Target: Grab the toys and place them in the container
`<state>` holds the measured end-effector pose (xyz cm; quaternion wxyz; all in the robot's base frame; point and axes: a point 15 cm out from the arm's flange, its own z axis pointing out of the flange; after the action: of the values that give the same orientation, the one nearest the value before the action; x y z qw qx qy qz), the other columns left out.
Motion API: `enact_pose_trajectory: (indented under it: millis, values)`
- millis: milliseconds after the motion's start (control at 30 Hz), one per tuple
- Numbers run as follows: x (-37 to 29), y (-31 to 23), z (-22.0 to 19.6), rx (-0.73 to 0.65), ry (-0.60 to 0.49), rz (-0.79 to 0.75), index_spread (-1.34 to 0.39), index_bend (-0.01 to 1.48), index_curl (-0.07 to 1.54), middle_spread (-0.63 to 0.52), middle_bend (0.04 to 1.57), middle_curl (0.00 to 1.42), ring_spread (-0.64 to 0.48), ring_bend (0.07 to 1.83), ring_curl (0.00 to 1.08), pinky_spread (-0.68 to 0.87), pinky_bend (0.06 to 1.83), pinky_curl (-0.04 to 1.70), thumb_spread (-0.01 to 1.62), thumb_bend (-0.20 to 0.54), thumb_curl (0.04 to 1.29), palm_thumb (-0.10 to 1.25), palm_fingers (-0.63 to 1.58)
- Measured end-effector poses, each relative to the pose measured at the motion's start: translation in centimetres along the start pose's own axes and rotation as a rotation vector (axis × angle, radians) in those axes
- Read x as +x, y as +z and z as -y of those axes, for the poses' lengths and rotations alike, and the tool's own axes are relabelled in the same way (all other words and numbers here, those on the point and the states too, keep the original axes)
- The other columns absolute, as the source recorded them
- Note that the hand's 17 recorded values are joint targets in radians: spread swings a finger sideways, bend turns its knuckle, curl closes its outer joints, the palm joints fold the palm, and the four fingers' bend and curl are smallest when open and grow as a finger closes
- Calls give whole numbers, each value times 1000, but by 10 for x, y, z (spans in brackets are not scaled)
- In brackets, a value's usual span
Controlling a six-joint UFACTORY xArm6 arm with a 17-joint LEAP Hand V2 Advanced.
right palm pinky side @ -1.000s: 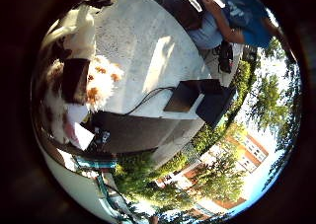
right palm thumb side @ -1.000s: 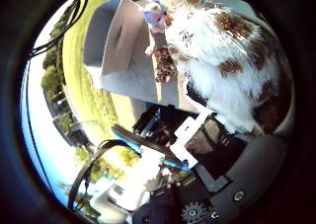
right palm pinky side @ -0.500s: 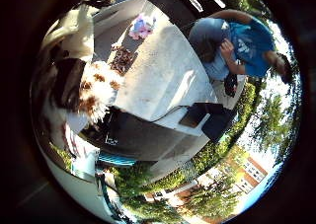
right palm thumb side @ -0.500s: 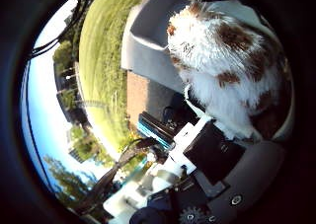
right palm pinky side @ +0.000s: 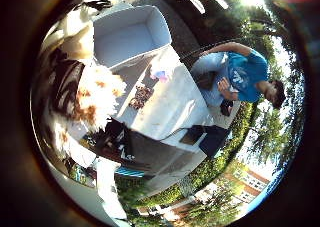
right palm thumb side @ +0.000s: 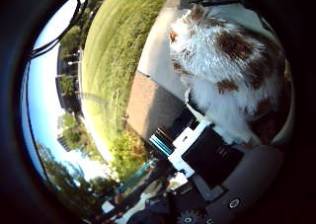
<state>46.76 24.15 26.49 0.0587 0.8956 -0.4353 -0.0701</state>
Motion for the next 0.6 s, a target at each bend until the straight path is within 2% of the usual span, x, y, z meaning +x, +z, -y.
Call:
enact_pose_trajectory:
  millis: [100, 267, 433, 533, 600]
  values:
    - [-16, 31, 22, -37, -6, -5, -939, 1252, -19, -256, 1296, 1172, -134, 1555, 890, 131, 1473, 1106, 1154, -15, 714, 957, 663]
    - [-14, 58, 61, 36, 11, -25, -925, 1272, -19, -253, 1306, 1167, -133, 1564, 885, 129, 1479, 1108, 1149, -19, 715, 952, 656]
    - [-6, 87, 93, 99, 46, -34, -915, 1249, -24, -248, 1304, 1151, -121, 1588, 873, 132, 1471, 1104, 1173, -29, 677, 886, 609]
    - [3, 107, 102, 101, 64, -34, -825, 1290, -1, -226, 1241, 1097, -76, 1522, 818, 158, 1405, 1062, 1186, -28, 643, 862, 667]
    - [11, 117, 102, 92, 84, -30, -712, 1285, 15, -196, 1114, 1020, -34, 1417, 763, 191, 1342, 1020, 1192, -29, 616, 846, 601]
